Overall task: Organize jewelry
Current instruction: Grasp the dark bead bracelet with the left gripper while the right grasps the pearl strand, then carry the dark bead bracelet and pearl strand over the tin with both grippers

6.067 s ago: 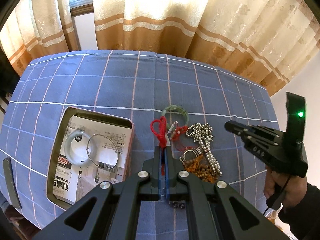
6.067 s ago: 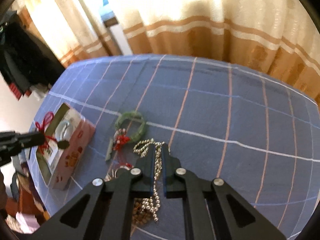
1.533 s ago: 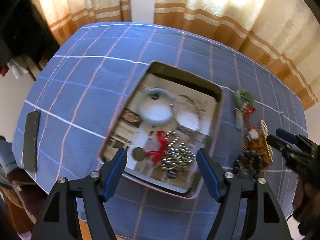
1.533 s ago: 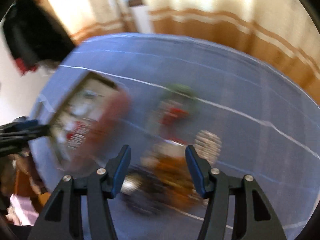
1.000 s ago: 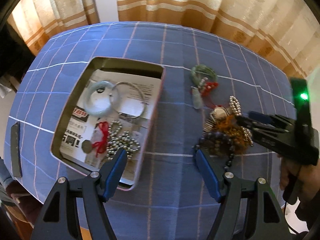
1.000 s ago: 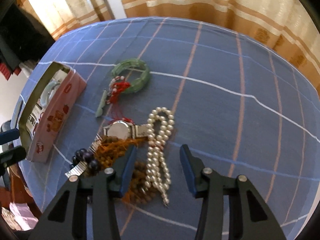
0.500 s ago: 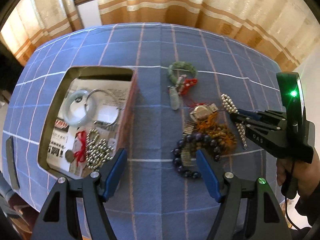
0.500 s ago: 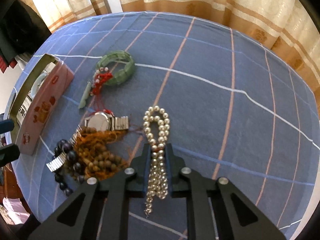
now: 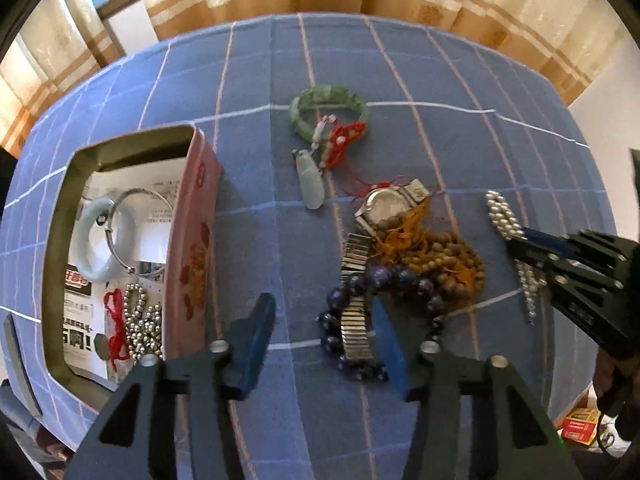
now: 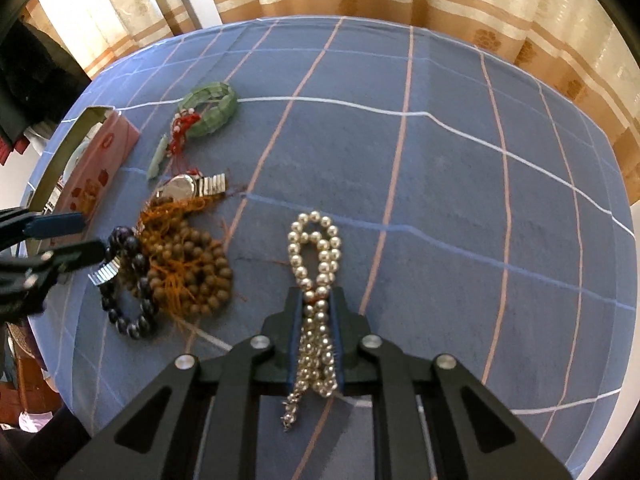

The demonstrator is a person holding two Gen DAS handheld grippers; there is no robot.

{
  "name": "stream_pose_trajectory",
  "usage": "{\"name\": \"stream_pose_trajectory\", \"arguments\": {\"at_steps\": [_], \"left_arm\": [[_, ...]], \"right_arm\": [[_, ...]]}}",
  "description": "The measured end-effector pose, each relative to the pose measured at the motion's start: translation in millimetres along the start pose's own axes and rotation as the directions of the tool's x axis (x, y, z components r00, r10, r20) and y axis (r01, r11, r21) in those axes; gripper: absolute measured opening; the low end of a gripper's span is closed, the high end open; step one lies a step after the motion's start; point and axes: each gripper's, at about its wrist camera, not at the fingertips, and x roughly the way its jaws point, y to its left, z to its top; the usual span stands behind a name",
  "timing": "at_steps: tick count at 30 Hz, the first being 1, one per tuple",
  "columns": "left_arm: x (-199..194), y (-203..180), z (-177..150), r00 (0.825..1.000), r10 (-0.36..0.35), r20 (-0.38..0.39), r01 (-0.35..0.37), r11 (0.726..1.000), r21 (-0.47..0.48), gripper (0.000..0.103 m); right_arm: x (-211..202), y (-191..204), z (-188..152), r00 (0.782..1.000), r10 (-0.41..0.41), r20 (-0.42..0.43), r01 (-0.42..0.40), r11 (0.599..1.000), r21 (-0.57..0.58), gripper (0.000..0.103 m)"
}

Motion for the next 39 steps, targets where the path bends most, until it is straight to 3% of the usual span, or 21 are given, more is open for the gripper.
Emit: {"name": "stream_pose_trajectory", "arguments": {"at_steps": [14,15,16,18,39], "left_arm": [[25,-9,0,0.999,0.028,-0.02,-0.027,0.999,0.043,0.049],[24,-10,1,1.0,0.019,-0.018,-0.018,0.999,0.046,0.042],[23,-12,1,1.0,0.0,-0.018,0.001,0.999,0.053,0.023],[18,-16,0,1.0,0.012,0.001,-0.012,0.997,0.077,0.013],[-104,-2,-8,0.979,-0.03,0.203,0.028,1.0,0.013,0.013]], "right_arm": [[-6,-1,-12,0.999,-0.014,0.034,0.016,0.999,-0.043,0.016],[-5,3,-12,0.999,-0.016,0.036,0.017,0.999,-0.045,0.016],[-5,3,-11,0.999,-0.013,0.035,0.014,0.999,-0.044,0.016],[-7,1,-11,1.0,0.011,0.029,-0.01,1.0,-0.028,0.015],[-73,25,-2,0.981,0.088,0.171,-0.087,0.996,-0.015,0.015]]}}
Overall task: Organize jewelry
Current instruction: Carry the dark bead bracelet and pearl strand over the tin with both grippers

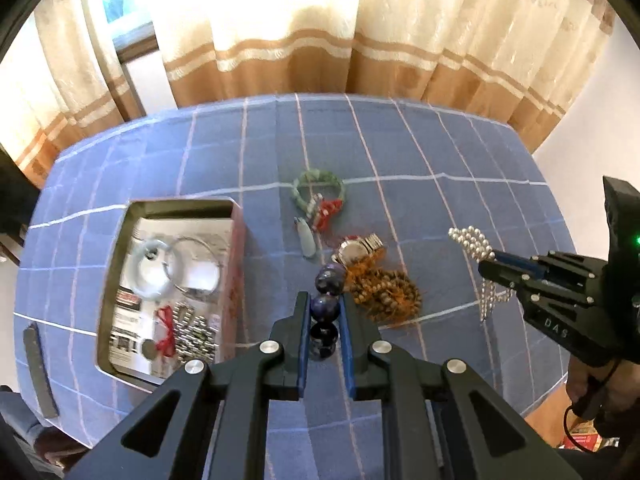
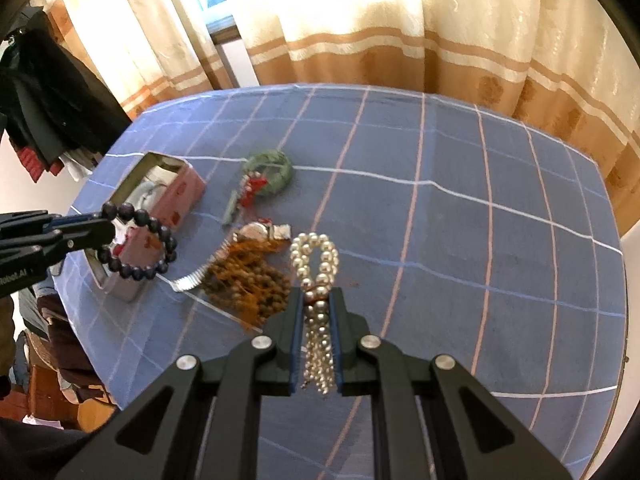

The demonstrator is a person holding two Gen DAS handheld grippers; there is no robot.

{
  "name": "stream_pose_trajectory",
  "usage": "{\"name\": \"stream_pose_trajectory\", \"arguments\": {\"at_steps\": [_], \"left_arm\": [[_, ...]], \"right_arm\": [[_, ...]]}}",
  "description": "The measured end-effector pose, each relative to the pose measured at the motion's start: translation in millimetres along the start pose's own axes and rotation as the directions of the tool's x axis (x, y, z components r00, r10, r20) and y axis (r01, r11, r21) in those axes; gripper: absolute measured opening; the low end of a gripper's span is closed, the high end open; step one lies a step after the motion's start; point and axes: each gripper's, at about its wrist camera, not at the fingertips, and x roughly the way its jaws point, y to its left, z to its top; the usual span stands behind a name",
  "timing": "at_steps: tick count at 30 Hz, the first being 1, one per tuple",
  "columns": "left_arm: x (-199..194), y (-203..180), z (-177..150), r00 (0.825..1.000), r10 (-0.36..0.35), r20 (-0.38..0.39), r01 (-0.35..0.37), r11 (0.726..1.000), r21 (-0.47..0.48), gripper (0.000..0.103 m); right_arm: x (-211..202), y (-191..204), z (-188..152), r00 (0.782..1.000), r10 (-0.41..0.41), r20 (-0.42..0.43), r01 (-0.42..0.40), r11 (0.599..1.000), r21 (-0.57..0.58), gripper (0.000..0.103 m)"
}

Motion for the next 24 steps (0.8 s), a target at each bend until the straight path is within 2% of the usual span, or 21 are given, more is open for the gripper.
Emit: {"name": "stream_pose_trajectory", "arguments": {"at_steps": [9,24], "left_arm": [[-22,22,10,0.999,0.026,0.036,-0.025,1.0,-0.006,0.013],[-38,79,9,0.996,0.061,0.06,-0.055,0.995,-0.082,0.013]], "right_arm": [[-5,27,18,0.999,0.034,0.041,-0.033,0.999,-0.023,0.015],[5,87,50,0.993,0.104,0.061,-0.097,0.99,-0.105,0.015]]}}
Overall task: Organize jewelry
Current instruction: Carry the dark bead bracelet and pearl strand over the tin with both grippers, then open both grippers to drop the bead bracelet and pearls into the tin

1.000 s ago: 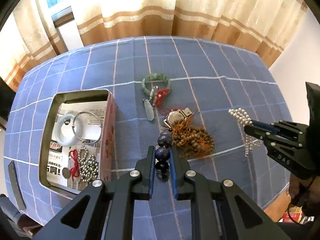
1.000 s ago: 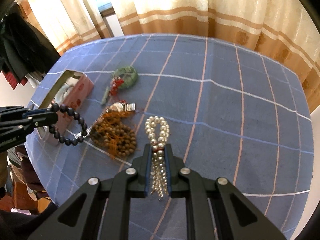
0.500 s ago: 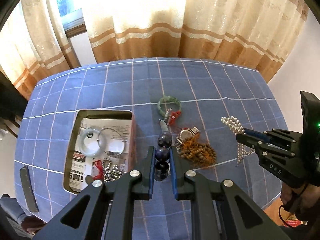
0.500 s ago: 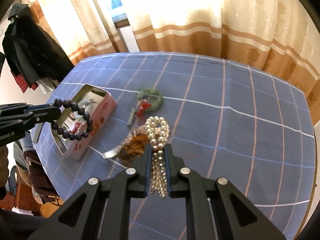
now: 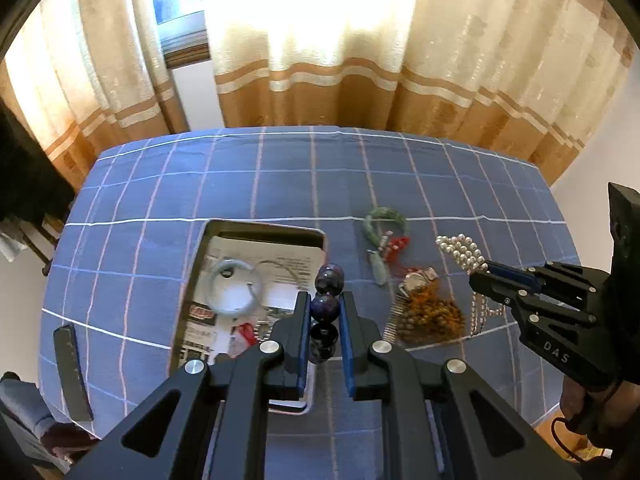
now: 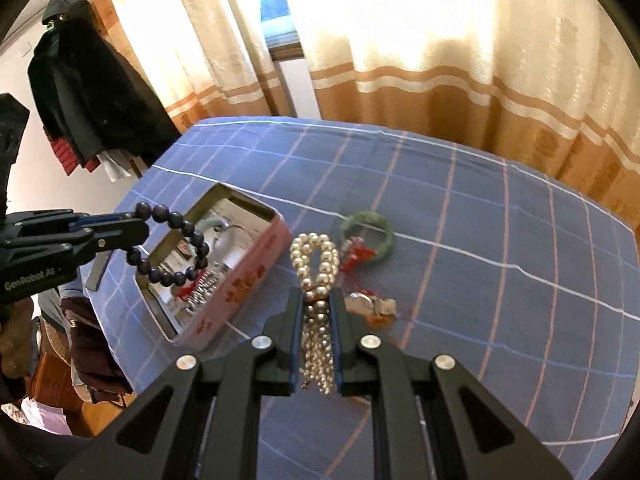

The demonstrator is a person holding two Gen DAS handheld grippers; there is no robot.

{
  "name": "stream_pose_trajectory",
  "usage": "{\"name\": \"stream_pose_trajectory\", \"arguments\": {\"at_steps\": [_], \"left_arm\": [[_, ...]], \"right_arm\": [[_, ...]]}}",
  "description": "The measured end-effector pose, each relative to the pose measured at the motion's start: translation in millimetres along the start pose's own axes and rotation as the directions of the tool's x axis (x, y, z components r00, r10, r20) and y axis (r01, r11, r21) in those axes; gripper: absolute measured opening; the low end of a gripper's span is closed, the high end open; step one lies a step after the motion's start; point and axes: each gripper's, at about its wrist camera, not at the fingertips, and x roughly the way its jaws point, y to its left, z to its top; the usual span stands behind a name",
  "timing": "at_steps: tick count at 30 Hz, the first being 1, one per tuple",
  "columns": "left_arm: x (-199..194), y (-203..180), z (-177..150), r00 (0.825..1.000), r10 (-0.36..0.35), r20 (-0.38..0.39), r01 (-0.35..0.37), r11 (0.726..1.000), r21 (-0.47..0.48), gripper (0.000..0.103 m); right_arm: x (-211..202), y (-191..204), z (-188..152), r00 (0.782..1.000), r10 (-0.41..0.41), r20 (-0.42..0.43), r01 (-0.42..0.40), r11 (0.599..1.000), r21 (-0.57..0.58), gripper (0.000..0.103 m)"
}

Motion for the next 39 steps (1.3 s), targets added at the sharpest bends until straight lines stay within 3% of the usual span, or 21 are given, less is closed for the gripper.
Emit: {"name": "stream_pose_trajectory", "arguments": {"at_steps": [22,39], "left_arm": [[6,86,-19,0.996,0.089,-0.031,-0.093,0.985,-0.144,0.013],[47,105,-37,0.991,0.071,-0.113,-0.089,0.983,-0.16,0.013]], "right_arm": [[54,100,22,0.982,0.173,-0.071,-0.183,0.967,-0.177,0.015],[115,132,8,0.97,0.164,-0.182,-0.204,0.951,-0.231,0.015]]}}
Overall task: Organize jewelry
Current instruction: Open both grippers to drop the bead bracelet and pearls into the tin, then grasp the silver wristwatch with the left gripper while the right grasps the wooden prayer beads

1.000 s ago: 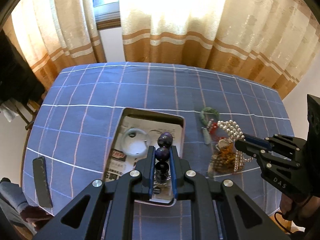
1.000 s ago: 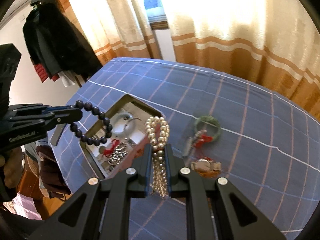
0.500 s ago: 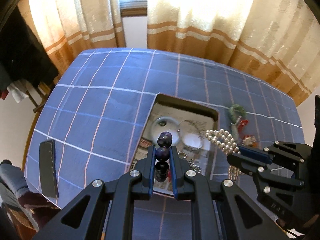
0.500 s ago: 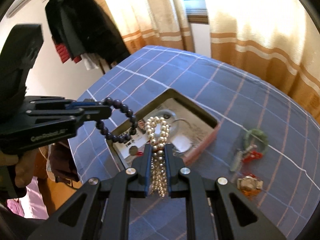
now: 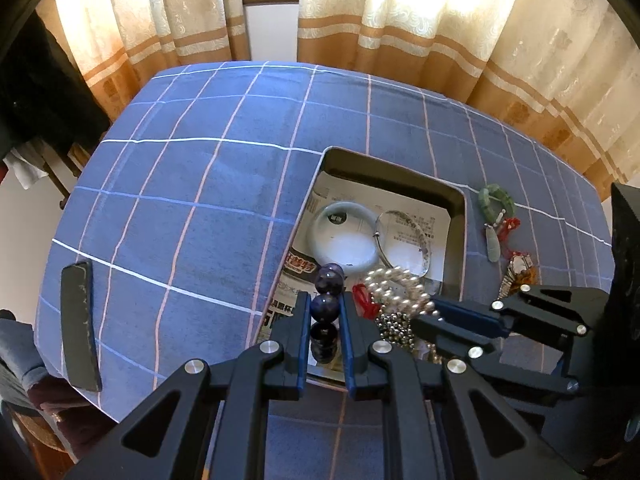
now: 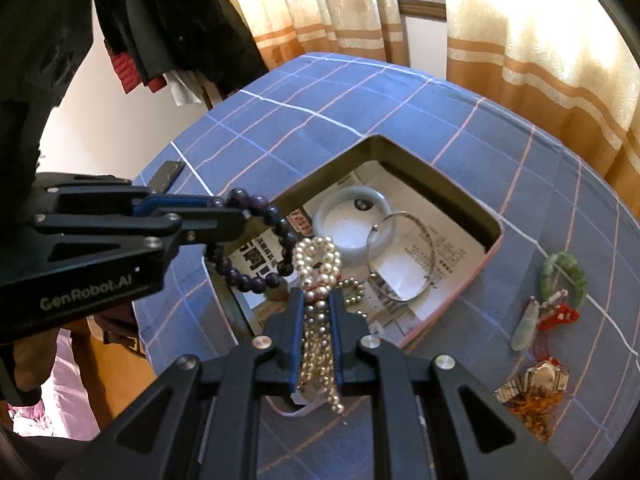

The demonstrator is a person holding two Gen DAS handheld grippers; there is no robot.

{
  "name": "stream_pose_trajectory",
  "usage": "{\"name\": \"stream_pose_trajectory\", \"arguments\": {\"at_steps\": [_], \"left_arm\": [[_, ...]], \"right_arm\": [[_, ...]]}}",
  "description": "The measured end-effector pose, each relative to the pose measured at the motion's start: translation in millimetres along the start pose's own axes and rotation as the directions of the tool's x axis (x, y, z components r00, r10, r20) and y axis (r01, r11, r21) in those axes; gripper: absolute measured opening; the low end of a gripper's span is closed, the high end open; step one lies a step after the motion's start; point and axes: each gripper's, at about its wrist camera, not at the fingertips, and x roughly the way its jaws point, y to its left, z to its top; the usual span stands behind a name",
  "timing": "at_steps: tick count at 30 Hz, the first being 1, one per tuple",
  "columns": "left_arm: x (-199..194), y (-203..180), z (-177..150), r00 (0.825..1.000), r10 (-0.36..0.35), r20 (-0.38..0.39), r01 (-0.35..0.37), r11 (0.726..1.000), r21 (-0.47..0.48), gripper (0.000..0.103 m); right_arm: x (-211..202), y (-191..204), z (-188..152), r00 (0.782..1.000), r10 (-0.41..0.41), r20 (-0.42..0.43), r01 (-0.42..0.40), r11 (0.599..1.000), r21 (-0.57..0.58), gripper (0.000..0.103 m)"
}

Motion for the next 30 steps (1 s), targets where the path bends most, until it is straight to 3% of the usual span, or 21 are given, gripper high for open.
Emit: {"name": "stream_pose_trajectory", "arguments": {"at_steps": [5,8,9,10,11,12,14,21,23,27,30], "left_arm": [[0,5,5,1.0,0.003,-0.006,-0.003,1.0,-0.028,0.018],[-5,7,8,1.0,0.009,0.014,-0.008,0.999,-0.04,0.039],[-8,8,9,1.0,0.01,0.026,-0.009,0.999,-0.051,0.052],[-9,10,10,0.999,0.015,0.03,-0.013,0.998,-0.061,0.063],[-12,12,11,0.999,0.032,0.034,-0.029,0.997,-0.077,0.069],[-13,13,11,0.998,0.043,0.039,-0.039,0.995,-0.09,0.072],[-13,15,11,0.999,0.034,0.036,-0.03,0.994,-0.103,0.072],[-13,1,6,1.0,0.017,0.02,-0.015,0.995,-0.094,0.072],[-13,-8,3,1.0,-0.001,0.019,0.002,0.997,-0.083,0.072],[-12,-30,0,1.0,-0.025,0.011,0.025,0.998,-0.054,0.072],[-11,-46,-1,0.999,-0.036,0.003,0.036,0.999,-0.025,0.072]], "right_arm": [[7,3,2,1.0,0.012,0.005,-0.012,1.0,-0.003,0.015],[8,4,3,0.999,0.031,0.009,-0.031,1.0,-0.001,0.019],[9,4,3,1.0,0.025,0.009,-0.025,1.0,-0.003,0.023],[8,4,3,1.0,0.023,0.006,-0.023,1.0,-0.002,0.037],[6,3,3,1.0,0.03,0.009,-0.03,1.0,0.002,0.047],[2,1,2,0.999,0.03,0.018,-0.03,1.0,0.004,0.051],[-5,-1,-1,1.0,0.009,0.027,-0.009,1.0,0.002,0.06],[-47,-50,-39,0.994,-0.106,0.02,0.103,0.989,0.106,0.06],[-56,-74,-58,0.983,-0.184,-0.018,0.185,0.969,0.164,0.06],[-64,-119,-87,0.965,-0.25,-0.079,0.262,0.922,0.285,0.061],[-62,-135,-97,0.958,-0.265,-0.111,0.287,0.905,0.314,0.073]]}}
